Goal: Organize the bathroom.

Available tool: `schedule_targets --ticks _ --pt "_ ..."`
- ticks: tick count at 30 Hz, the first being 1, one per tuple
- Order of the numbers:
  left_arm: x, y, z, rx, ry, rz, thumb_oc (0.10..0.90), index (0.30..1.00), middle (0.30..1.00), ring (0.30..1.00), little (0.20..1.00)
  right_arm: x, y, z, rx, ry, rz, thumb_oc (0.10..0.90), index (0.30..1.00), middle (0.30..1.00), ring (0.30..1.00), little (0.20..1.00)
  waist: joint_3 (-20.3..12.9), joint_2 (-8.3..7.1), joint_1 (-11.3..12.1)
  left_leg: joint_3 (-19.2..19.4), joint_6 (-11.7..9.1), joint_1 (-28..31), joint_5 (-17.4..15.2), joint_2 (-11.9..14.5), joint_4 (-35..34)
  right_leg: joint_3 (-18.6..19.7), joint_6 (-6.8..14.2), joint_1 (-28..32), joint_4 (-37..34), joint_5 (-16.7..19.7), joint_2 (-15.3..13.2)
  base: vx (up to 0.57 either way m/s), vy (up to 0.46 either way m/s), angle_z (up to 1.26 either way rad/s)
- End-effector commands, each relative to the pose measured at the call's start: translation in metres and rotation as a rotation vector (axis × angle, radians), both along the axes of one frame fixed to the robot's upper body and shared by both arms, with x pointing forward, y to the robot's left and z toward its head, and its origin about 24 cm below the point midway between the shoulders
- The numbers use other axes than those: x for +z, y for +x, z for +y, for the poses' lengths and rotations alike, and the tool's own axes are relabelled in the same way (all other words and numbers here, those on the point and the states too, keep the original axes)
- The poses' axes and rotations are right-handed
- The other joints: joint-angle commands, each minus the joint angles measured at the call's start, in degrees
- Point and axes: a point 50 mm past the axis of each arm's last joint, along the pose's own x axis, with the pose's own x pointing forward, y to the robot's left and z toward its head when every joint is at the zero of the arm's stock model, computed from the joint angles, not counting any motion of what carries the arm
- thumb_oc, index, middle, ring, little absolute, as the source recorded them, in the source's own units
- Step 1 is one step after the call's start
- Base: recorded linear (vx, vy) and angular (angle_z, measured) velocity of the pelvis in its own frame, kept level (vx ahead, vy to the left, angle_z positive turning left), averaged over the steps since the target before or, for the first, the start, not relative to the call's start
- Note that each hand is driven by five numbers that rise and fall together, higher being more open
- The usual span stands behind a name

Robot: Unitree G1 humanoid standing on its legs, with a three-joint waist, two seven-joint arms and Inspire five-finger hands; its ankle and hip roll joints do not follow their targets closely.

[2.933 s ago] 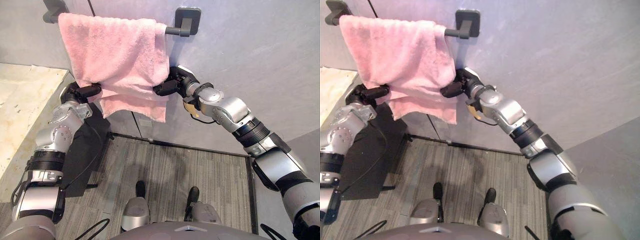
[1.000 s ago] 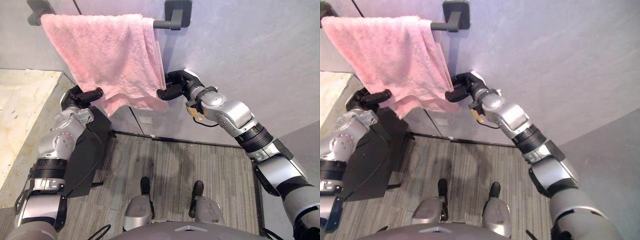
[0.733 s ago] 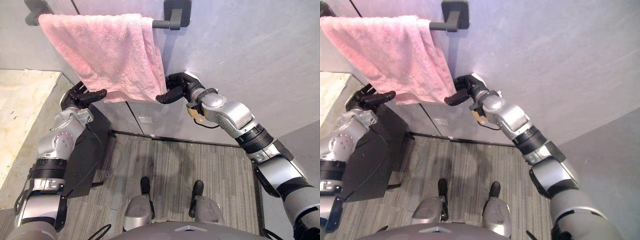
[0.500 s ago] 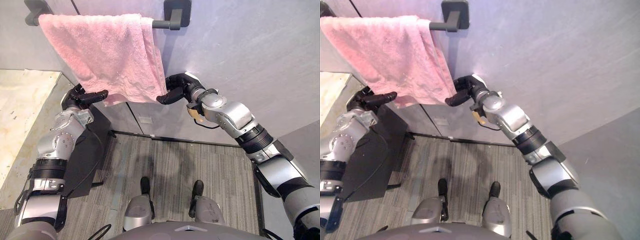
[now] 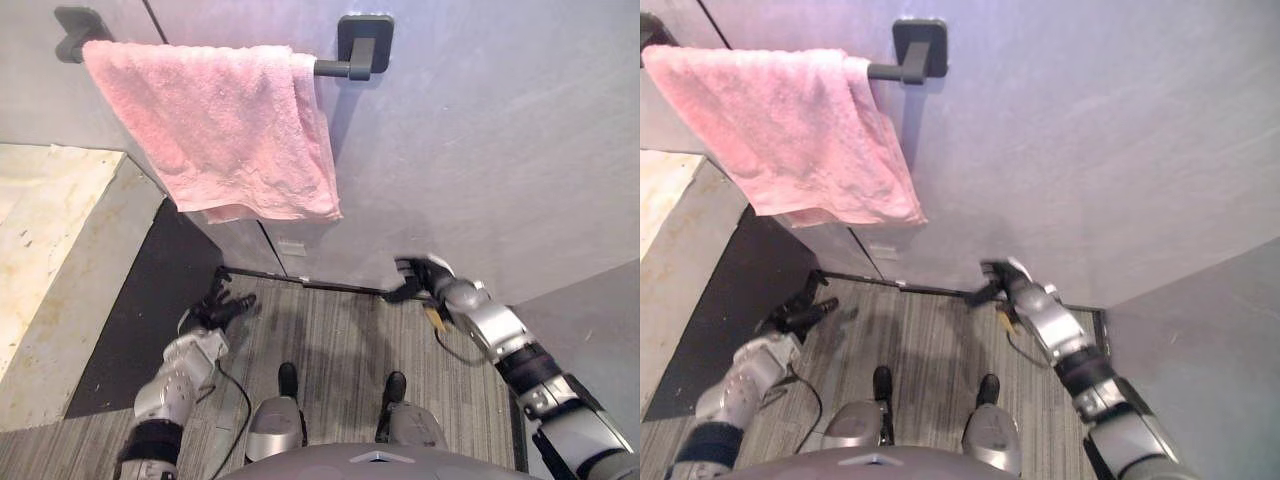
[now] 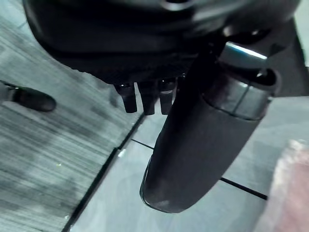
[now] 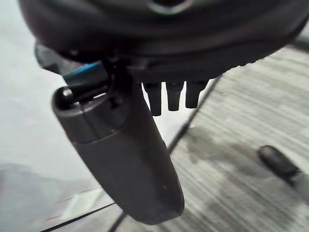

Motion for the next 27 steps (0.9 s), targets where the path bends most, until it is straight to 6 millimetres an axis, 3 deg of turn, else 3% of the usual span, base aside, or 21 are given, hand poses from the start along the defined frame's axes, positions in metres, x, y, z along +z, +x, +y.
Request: schedule_targets --ticks 1,4,7,9,10,12,14,15,16,18,20,21,22,23,24,27 --pt "0.026 0.020 0.026 -0.037 0.084 -0.222 0.800 0.900 0.900 0.900 0.900 0.009 0.016 0.019 0.116 0.022 -0.130 0.800 0.900 0.900 0.900 0.900 -5.65 -2.73 0.39 0.40 -1.40 1.87 -6.28 4.12 5.29 2.64 3.99 -2.61 2.96 -3.53 -4.56 -0.12 -0.022 -0.04" --pt "0.010 0.010 0.020 -0.040 -0.027 -0.209 0.800 0.900 0.900 0.900 0.900 -0.015 -0.002 0.007 0.146 -0.039 -0.041 0.800 0.900 0.900 0.900 0.900 -5.16 -2.61 0.46 0.56 -1.41 1.53 -6.50 4.18 5.70 2.52 3.88 -2.91 3.14 -3.66 -4.45 -0.11 -0.011 -0.02" --pt "-0.023 -0.014 0.016 -0.108 -0.045 -0.020 0.800 0.900 0.900 0.900 0.900 -0.045 -0.027 0.004 0.229 -0.144 0.100 0.800 0.900 0.900 0.900 0.900 -4.85 -2.68 0.46 0.72 -1.39 1.21 -6.69 4.42 6.93 2.15 3.54 -3.07 4.25 -4.25 -4.38 -0.08 -0.034 0.00" --pt "-0.052 -0.044 0.011 -0.150 -0.112 0.170 0.800 0.900 0.900 0.900 0.900 -0.066 -0.046 -0.006 0.305 -0.237 0.203 0.800 0.900 0.900 0.900 0.900 -5.15 -2.46 0.80 -0.49 -1.28 1.11 -6.78 4.47 7.99 2.20 2.86 -2.30 4.92 -5.23 -3.94 0.01 -0.058 0.00" --pt "-0.056 -0.050 0.011 -0.151 -0.112 0.209 0.800 0.900 0.900 0.900 0.900 -0.069 -0.049 -0.007 0.312 -0.246 0.224 0.800 0.900 0.900 0.900 0.900 -5.26 -2.42 0.88 -0.69 -1.28 1.05 -6.73 4.50 8.14 2.19 2.73 -2.17 4.99 -5.41 -3.83 0.04 -0.063 0.00" --pt "-0.077 -0.083 0.008 -0.112 -0.189 0.355 0.800 0.900 0.900 0.900 0.900 -0.084 -0.062 -0.015 0.349 -0.295 0.300 0.800 0.900 0.900 0.900 0.900 -5.45 -1.90 1.81 -2.48 -1.78 0.75 -5.20 5.01 8.65 1.37 1.66 -1.52 5.38 -6.50 -2.99 0.03 -0.075 0.00" --pt "-0.084 -0.096 0.007 -0.097 -0.218 0.412 0.800 0.900 0.900 0.900 0.900 -0.088 -0.063 -0.018 0.369 -0.312 0.333 0.800 0.900 0.900 0.900 0.900 -5.21 -1.36 2.39 -3.05 -2.43 0.34 -3.37 5.94 8.10 0.60 0.89 -1.73 5.76 -7.24 -2.18 -0.07 -0.075 0.09" --pt "-0.088 -0.102 0.003 -0.070 -0.272 0.417 0.800 0.900 0.900 0.900 0.900 -0.088 -0.060 -0.018 0.380 -0.327 0.336 0.800 0.900 0.900 0.900 0.900 -4.64 -0.76 2.88 -3.20 -3.41 -0.21 -0.84 7.09 6.94 -0.58 0.23 -2.10 5.82 -7.60 -1.27 -0.14 -0.071 0.24" --pt "-0.088 -0.104 0.002 -0.047 -0.304 0.417 0.800 0.900 0.900 0.900 0.900 -0.087 -0.058 -0.019 0.390 -0.334 0.341 0.800 0.900 0.900 0.900 0.900 -4.44 -0.61 3.04 -3.17 -3.68 -0.39 -0.23 7.42 6.55 -0.97 0.08 -2.19 5.78 -7.67 -1.04 -0.20 -0.063 0.33" --pt "-0.089 -0.103 -0.004 -0.011 -0.382 0.374 0.800 0.900 0.900 0.900 0.900 -0.086 -0.054 -0.020 0.360 -0.337 0.337 0.800 0.900 0.900 0.900 0.900 -3.04 0.25 3.96 -0.47 -5.40 -2.82 5.05 9.00 4.94 -4.16 -0.67 -2.02 4.28 -7.79 0.58 -0.21 -0.089 0.40" --pt "-0.089 -0.102 -0.006 0.004 -0.414 0.356 0.800 0.900 0.900 0.900 0.900 -0.086 -0.053 -0.020 0.351 -0.332 0.335 0.800 0.900 0.900 0.900 0.900 -2.50 0.18 4.13 1.34 -5.89 -4.20 6.00 9.54 5.63 -6.04 -0.89 -1.67 3.32 -7.45 0.70 -0.12 -0.086 0.60" --pt "-0.089 -0.102 -0.006 0.004 -0.414 0.356 0.800 0.900 0.900 0.900 0.900 -0.086 -0.053 -0.020 0.351 -0.332 0.335 0.800 0.900 0.900 0.900 0.900 -2.50 0.18 4.13 1.34 -5.89 -4.20 6.00 9.54 5.63 -6.04 -0.89 -1.67 3.32 -7.45 0.70 -0.19 -0.167 0.71" --pt "-0.090 -0.102 -0.010 -0.002 -0.443 0.346 0.800 0.900 0.900 0.900 0.900 -0.089 -0.057 -0.021 0.310 -0.311 0.332 0.800 0.900 0.900 0.900 0.900 -1.86 -0.90 4.23 8.63 -6.05 -4.55 4.02 10.33 8.86 -11.75 -1.53 -0.59 2.02 -6.97 -0.55 -0.17 -0.203 0.65" --pt "-0.091 -0.102 -0.014 -0.028 -0.445 0.359 0.800 0.900 0.900 0.900 0.900 -0.090 -0.059 -0.022 0.283 -0.302 0.330 0.800 0.900 0.900 0.900 0.900 -1.60 -1.84 3.81 11.83 -6.95 -3.79 2.12 10.64 14.40 -13.55 -1.97 -0.11 1.89 -7.42 -0.96 -0.29 -0.274 1.03" --pt "-0.093 -0.104 -0.018 -0.033 -0.460 0.382 0.800 0.900 0.900 0.900 0.900 -0.092 -0.060 -0.023 0.233 -0.289 0.318 0.800 0.900 0.900 0.900 0.900 -1.17 -2.71 3.76 11.71 -7.15 -3.69 0.66 9.39 20.83 -14.99 -2.76 -1.50 2.77 -7.08 -1.23 -0.20 -0.171 1.34" --pt "-0.094 -0.106 -0.020 -0.024 -0.495 0.396 0.800 0.900 0.900 0.900 0.900 -0.091 -0.058 -0.025 0.179 -0.273 0.312 0.800 0.900 0.900 0.900 0.900 -0.80 -3.21 3.37 11.83 -7.25 -3.18 -0.24 8.40 26.25 -15.83 -3.70 -3.18 3.77 -7.18 -1.06 -0.17 -0.095 1.18"
